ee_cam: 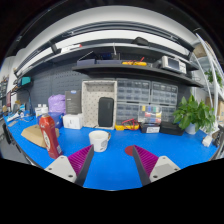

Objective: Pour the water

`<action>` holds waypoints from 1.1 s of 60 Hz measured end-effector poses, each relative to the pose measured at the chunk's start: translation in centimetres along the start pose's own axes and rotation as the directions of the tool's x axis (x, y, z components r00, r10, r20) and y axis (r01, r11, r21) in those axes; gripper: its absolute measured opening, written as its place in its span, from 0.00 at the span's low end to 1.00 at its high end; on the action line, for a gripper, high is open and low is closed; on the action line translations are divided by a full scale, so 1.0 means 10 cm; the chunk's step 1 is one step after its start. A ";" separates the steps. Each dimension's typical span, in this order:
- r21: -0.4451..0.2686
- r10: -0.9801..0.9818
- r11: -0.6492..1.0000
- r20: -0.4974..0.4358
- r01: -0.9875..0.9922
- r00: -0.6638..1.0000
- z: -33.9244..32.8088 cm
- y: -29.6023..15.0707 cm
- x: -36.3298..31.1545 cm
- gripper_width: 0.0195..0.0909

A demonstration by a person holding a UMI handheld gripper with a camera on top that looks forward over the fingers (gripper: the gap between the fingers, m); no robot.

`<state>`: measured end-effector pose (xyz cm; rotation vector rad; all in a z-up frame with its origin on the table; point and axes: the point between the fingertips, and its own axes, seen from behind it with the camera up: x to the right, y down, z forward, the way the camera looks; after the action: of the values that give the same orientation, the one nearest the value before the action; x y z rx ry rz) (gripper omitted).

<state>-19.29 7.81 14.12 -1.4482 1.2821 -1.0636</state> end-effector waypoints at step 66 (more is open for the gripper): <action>-0.011 0.028 1.000 0.108 -0.027 0.994 1.19 0.20 -2.63 0.34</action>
<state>-10.60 34.83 8.52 -1.4715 1.2278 -0.9488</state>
